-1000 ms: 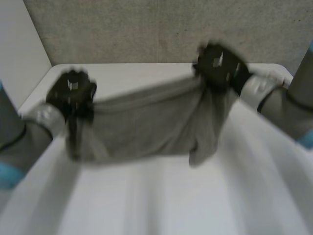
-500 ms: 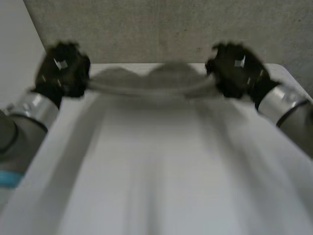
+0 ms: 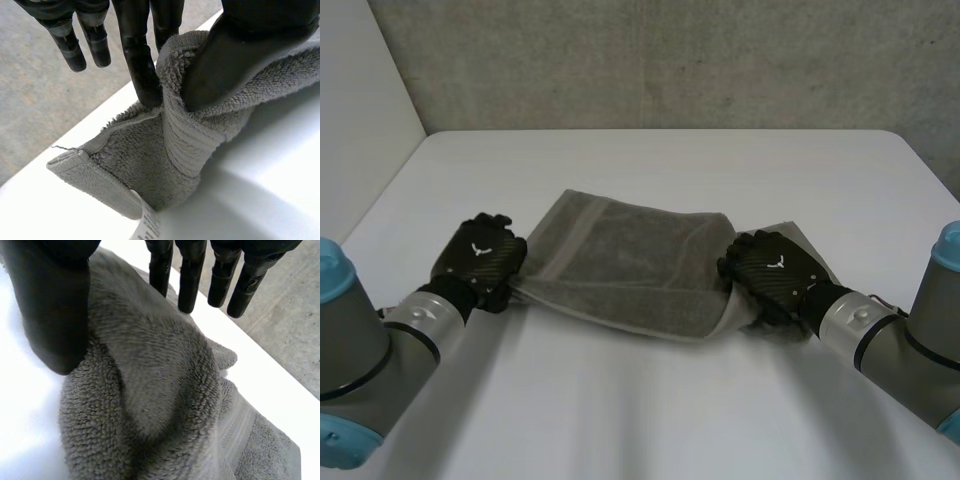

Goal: Fold the towel.

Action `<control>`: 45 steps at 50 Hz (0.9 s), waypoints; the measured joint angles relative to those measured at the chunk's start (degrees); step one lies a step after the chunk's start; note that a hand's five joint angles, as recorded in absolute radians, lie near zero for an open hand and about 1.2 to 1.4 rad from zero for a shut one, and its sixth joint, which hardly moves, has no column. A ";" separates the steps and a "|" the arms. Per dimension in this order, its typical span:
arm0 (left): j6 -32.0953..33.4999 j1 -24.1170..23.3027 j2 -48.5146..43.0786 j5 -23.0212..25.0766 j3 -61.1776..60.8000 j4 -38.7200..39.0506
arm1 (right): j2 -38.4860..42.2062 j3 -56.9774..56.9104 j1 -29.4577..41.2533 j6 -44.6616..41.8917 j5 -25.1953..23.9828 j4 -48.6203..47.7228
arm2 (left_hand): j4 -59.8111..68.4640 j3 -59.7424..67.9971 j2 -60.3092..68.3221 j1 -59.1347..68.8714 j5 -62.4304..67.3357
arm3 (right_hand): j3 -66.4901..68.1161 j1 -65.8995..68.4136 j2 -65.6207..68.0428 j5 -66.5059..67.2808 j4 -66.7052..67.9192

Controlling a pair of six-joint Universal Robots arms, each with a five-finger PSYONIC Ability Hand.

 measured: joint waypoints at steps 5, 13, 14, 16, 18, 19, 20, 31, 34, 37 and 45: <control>-0.04 1.32 2.51 0.05 -0.62 -0.23 | -0.22 -0.27 -0.46 -4.54 -0.80 4.17 | 0.00 0.00 0.00 0.00 0.00 | 0.00 -2.40 -2.92 -3.39 0.00; -0.08 3.64 3.64 0.46 -1.31 -1.08 | -0.64 -0.82 -2.66 -17.87 -2.43 13.43 | 0.00 0.00 0.00 0.00 0.00 | 0.00 -2.19 -2.72 -1.99 0.00; -0.07 3.85 3.58 0.52 -1.44 -1.18 | -0.85 -0.96 -3.13 -19.80 -2.64 14.77 | 0.00 0.00 0.00 0.00 0.00 | 0.00 -2.17 -2.73 -0.92 0.00; -0.06 4.10 3.47 0.57 -1.63 -1.27 | -1.27 -1.15 -3.86 -22.03 -2.91 16.44 | 0.00 0.00 0.00 0.00 0.00 | 0.00 -1.61 -2.44 0.52 0.00; -0.07 4.32 3.35 0.61 -1.79 -1.32 | -1.86 -1.31 -4.67 -23.32 -3.06 17.60 | 0.00 0.00 0.00 0.00 0.00 | 0.00 0.08 -1.19 2.34 0.00; -0.07 4.41 3.28 0.62 -1.89 -1.34 | -2.28 -1.35 -5.21 -23.79 -3.12 18.05 | 0.00 0.00 0.00 0.00 0.00 | 0.00 2.67 1.28 4.59 0.00; -0.08 4.49 3.21 0.62 -2.00 -1.34 | -2.79 -1.36 -5.87 -24.13 -3.15 18.46 | 0.00 0.00 0.00 0.00 0.00 | 0.00 5.07 3.93 6.74 0.00; -0.19 3.86 3.16 0.66 -2.67 -1.99 | -5.24 -1.43 -8.53 -21.29 -3.22 18.64 | 0.00 0.00 0.00 0.00 0.00 | 0.00 -3.98 -4.64 -4.77 0.00; -0.23 3.51 3.41 0.67 -2.95 -2.72 | -4.80 -3.14 -7.78 -17.03 -3.14 18.38 | 0.00 0.00 0.00 0.00 0.00 | 0.00 -5.25 -5.09 -6.84 0.00; -0.28 3.21 3.61 0.66 -3.15 -3.41 | -3.82 -5.45 -6.58 -12.32 -2.94 18.29 | 0.00 0.00 0.00 0.00 0.00 | 0.00 -5.85 -5.09 -7.59 0.00; -0.37 2.40 4.58 0.66 -4.12 -4.91 | 0.96 -15.20 -1.91 -0.91 -1.98 18.35 | 0.00 0.00 0.00 0.00 0.00 | 0.00 -5.90 -5.09 -7.54 0.00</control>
